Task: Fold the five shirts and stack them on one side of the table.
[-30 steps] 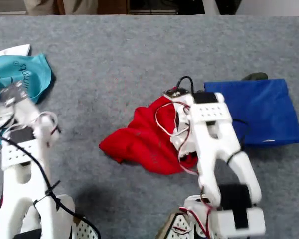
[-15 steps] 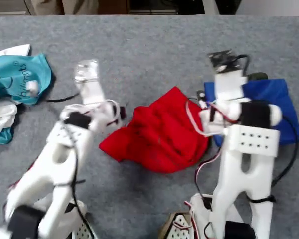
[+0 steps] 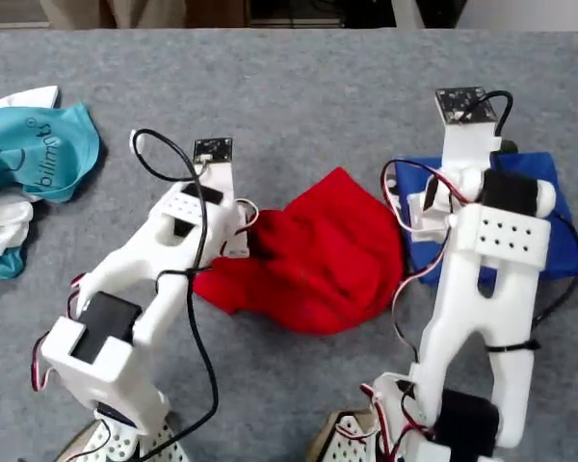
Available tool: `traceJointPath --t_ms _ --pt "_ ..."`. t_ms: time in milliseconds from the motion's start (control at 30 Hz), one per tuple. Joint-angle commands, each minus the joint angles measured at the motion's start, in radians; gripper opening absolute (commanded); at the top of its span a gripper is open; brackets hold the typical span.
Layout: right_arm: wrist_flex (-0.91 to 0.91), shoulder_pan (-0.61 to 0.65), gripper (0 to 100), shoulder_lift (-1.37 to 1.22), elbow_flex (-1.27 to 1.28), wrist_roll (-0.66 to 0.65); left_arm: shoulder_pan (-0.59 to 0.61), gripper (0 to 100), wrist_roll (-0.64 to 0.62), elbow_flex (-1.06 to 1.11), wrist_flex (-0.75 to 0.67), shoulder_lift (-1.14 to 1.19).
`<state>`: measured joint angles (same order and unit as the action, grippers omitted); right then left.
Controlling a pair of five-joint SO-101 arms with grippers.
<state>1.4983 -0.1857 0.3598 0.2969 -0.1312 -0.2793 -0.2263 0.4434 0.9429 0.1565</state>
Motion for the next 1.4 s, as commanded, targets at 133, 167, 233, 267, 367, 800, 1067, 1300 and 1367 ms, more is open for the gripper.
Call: traceJointPath --t_ms 133,167,233,267,367,800,1067,1300,1367 --pt "-0.029 -0.007 18.5 -0.081 -0.051 0.025 0.218 2 0.002 -0.057 0.071 -0.019" --pt "-0.029 -0.007 18.5 -0.093 -0.051 0.025 0.253 2 0.017 -0.058 0.080 -0.028" --pt "-0.029 -0.007 18.5 -0.117 -0.053 0.025 0.325 2 0.074 -0.057 0.094 -0.050" --pt "-0.029 -0.007 18.5 -0.128 -0.053 0.025 0.359 2 0.097 -0.054 0.098 -0.061" --pt "-0.025 0.019 18.5 -0.162 -0.050 0.025 0.468 2 0.157 -0.038 0.100 -0.091" --pt "-0.089 0.306 18.5 -0.289 -0.067 0.127 0.376 2 0.230 -0.040 0.262 -0.122" --pt "-0.281 0.456 18.4 -0.553 -0.202 0.192 0.150 2 0.143 0.000 0.302 -0.266" --pt "-0.287 0.355 0.5 -0.889 -0.415 0.169 0.043 2 0.094 0.181 0.006 -0.314" --pt "-0.276 0.331 1.0 -0.954 -0.489 0.155 0.035 2 0.077 0.252 -0.141 -0.306"
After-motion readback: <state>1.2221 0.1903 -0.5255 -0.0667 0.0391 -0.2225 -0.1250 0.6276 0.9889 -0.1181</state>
